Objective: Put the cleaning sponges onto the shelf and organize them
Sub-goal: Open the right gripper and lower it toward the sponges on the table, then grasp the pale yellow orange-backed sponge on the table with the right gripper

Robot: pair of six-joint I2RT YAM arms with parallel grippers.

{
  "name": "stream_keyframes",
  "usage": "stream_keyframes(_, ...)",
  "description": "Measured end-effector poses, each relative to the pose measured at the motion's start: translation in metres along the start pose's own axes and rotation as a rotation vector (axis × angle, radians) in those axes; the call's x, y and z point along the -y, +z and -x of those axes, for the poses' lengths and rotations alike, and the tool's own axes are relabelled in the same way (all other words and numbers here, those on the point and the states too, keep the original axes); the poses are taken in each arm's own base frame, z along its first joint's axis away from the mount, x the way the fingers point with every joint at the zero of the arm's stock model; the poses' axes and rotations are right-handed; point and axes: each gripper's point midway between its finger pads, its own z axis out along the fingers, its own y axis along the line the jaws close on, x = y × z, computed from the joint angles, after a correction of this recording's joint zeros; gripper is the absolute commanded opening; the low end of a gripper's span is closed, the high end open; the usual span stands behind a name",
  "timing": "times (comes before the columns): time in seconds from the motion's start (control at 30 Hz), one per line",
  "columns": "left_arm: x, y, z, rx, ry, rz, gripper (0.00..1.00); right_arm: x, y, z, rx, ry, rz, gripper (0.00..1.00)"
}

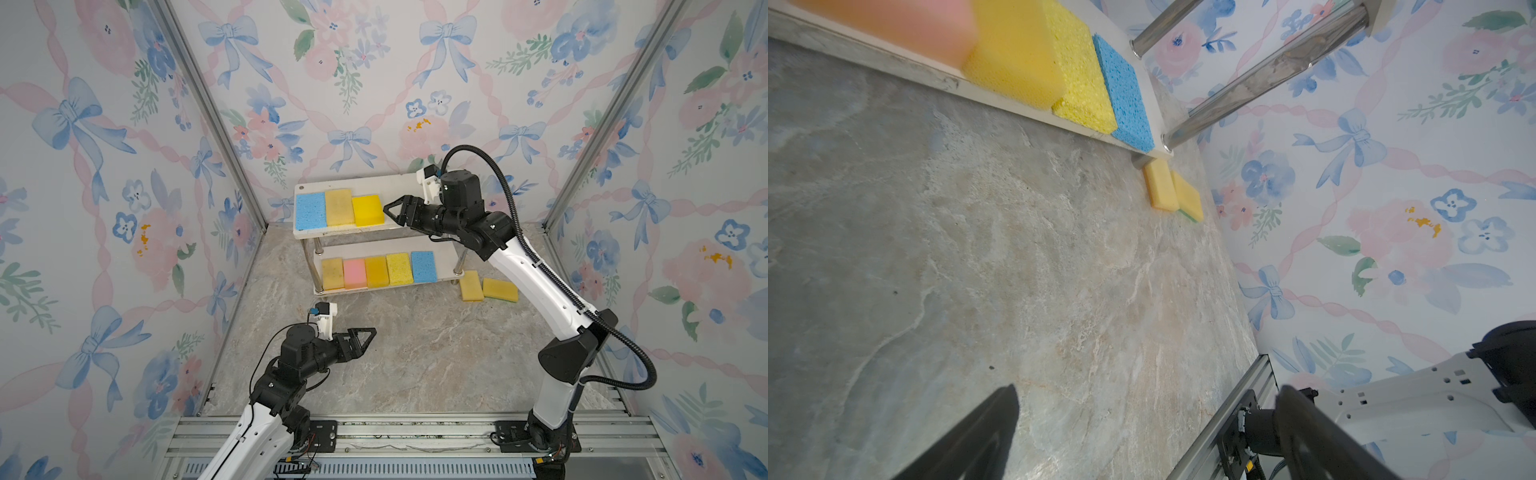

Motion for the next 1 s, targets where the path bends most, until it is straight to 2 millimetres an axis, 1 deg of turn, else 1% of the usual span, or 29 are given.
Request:
stream_keyframes(0.1,0.000,0.000,0.000,-0.001,0.000,0.001,0.98,0.023,-0.050,0.015,0.066,-0.016,-0.064,0.73)
stream_keyframes(0.2,-0.002,0.001,-0.001,-0.007,-0.004,0.007,0.98,0.063,-0.115,0.025,0.161,0.017,-0.160,0.76)
stream_keyframes(0.27,-0.005,0.003,-0.003,-0.018,-0.011,0.017,0.98,0.104,-0.161,0.026,0.238,0.073,-0.249,0.79)
stream_keyframes(0.3,-0.006,0.005,-0.004,-0.026,-0.015,0.020,0.98,0.124,-0.178,0.023,0.262,0.107,-0.295,0.81)
stream_keyframes(0.37,-0.007,0.008,-0.005,-0.039,-0.021,0.021,0.98,0.166,-0.200,0.010,0.287,0.187,-0.380,0.84)
stream_keyframes(0.4,-0.007,0.010,-0.005,-0.043,-0.023,0.018,0.98,0.189,-0.206,-0.002,0.283,0.235,-0.419,0.84)
stream_keyframes(0.47,-0.007,0.014,-0.004,-0.051,-0.030,0.011,0.98,0.229,-0.209,-0.030,0.254,0.331,-0.474,0.84)
stream_keyframes(0.57,-0.006,0.023,-0.008,-0.077,-0.045,0.005,0.98,0.294,-0.198,-0.085,0.165,0.507,-0.552,0.83)
stream_keyframes(0.6,-0.006,0.027,-0.011,-0.094,-0.047,0.004,0.98,0.311,-0.195,-0.102,0.132,0.561,-0.574,0.82)
stream_keyframes(0.67,-0.004,0.032,-0.018,-0.118,-0.043,-0.002,0.98,0.338,-0.186,-0.128,0.071,0.654,-0.598,0.78)
stream_keyframes(0.73,-0.001,0.035,-0.022,-0.133,-0.036,-0.009,0.98,0.354,-0.176,-0.137,0.035,0.704,-0.603,0.75)
stream_keyframes(0.83,0.001,0.039,-0.024,-0.140,-0.035,-0.012,0.98,0.373,-0.157,-0.143,-0.001,0.737,-0.585,0.70)
stream_keyframes(0.9,0.001,0.040,-0.024,-0.136,-0.037,-0.010,0.98,0.384,-0.145,-0.148,-0.023,0.756,-0.578,0.69)
stream_keyframes(1.0,0.001,0.041,-0.020,-0.119,-0.035,-0.007,0.98,0.398,-0.126,-0.162,-0.070,0.774,-0.579,0.69)
